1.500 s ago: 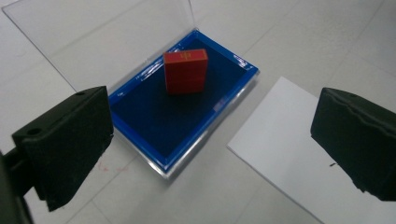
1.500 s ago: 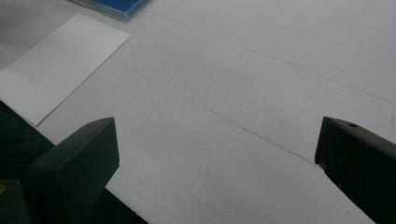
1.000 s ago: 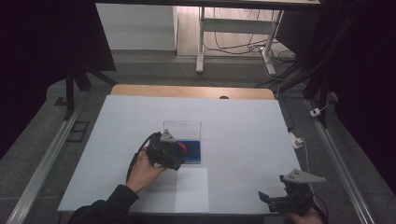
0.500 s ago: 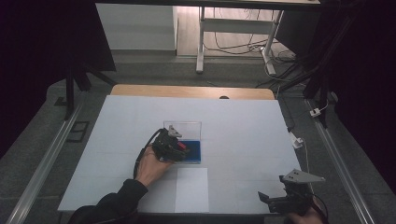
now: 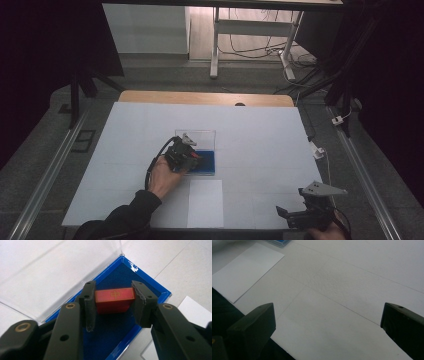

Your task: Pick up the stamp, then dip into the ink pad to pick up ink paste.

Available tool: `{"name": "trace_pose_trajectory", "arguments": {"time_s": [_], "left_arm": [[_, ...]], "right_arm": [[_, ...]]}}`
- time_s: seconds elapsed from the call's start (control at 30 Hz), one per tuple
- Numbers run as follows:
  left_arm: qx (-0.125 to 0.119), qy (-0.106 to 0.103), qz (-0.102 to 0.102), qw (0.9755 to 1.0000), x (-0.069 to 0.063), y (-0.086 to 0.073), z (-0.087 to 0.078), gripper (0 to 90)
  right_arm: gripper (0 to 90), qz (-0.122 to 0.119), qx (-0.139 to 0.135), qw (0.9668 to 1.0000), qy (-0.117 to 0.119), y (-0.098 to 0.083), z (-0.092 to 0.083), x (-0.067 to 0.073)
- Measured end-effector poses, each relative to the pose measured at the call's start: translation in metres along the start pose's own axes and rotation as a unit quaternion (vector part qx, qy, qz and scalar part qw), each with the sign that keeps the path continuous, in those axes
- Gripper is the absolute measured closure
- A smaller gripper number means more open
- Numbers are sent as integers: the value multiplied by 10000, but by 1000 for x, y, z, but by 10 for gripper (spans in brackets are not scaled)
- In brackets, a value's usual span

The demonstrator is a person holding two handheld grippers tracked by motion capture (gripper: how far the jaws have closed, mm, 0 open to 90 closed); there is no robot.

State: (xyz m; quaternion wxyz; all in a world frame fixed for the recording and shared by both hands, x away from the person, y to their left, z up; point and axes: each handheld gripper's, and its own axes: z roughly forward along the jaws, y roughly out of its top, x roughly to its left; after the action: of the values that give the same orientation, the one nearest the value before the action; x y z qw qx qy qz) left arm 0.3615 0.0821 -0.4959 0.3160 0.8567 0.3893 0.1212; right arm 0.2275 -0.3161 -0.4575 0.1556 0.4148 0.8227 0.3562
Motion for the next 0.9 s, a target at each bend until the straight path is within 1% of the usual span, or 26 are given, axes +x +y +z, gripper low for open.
{"name": "trace_pose_trajectory", "arguments": {"time_s": [0.13,0.23,0.47,0.6,0.63,0.77,0.87,0.9], "left_arm": [[4,-52,14,10000,1,1,-1,583],[-28,-69,123,9999,2,1,-3,583],[-175,-275,280,9991,4,4,-12,582],[-200,-379,433,9981,7,5,-16,583],[-170,-359,465,9981,7,5,-16,582],[-194,-374,449,9981,10,5,-16,582],[-204,-474,495,9974,11,4,-17,582],[-190,-489,547,9971,11,4,-17,582]], "right_arm": [[2,-14,-2,10000,6,0,0,0],[2,-33,-1,10000,7,0,0,0],[2,-47,4,10000,25,0,0,1],[2,-65,5,10000,20,0,0,1],[2,-65,5,10000,24,0,0,1],[2,-62,1,10000,43,0,0,1],[3,-75,2,10000,45,0,0,1],[3,-80,1,10000,45,0,0,1]]}}
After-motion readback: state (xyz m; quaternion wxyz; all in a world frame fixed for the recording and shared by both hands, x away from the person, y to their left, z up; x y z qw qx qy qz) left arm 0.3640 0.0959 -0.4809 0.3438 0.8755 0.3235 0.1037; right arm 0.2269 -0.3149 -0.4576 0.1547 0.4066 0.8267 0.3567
